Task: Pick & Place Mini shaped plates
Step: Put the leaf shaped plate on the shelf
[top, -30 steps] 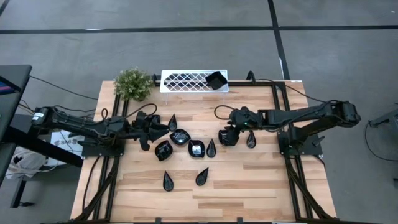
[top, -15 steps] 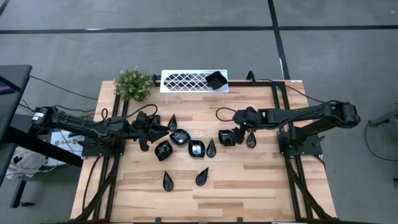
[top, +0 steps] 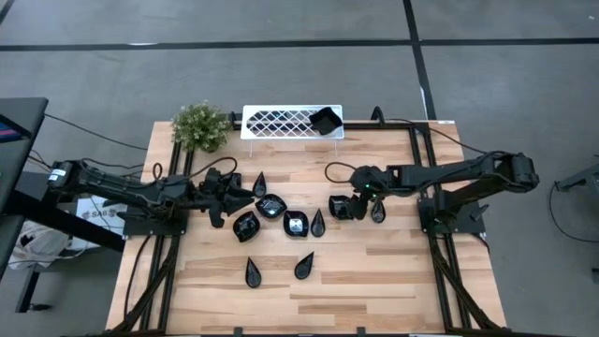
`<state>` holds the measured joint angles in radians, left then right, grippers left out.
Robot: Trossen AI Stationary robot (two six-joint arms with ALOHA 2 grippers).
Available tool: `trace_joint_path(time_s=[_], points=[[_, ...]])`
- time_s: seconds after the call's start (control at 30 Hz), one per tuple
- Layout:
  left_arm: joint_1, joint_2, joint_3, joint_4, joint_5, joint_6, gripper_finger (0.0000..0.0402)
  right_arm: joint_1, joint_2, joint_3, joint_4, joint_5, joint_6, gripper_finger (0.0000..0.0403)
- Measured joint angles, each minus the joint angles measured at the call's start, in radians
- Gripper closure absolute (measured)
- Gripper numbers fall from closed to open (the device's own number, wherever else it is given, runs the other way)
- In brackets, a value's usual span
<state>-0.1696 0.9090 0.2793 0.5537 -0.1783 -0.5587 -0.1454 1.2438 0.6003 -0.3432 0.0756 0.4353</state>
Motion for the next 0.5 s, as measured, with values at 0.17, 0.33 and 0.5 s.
trace_joint_path(time_s=[0.17,0.33,0.5], points=[[0.000,0.001,0.000,-0.001,0.000,0.000,0.0271,-0.008,0.094,0.000,0.074,-0.019,0.011,0.0188],[0.000,0.001,0.000,0.000,0.000,-0.004,0.0271,-0.007,0.162,0.000,0.126,-0.054,0.033,0.0182],[0.000,0.001,0.000,0.000,0.000,-0.007,0.0271,-0.008,0.198,0.000,0.121,-0.057,0.038,0.0187]])
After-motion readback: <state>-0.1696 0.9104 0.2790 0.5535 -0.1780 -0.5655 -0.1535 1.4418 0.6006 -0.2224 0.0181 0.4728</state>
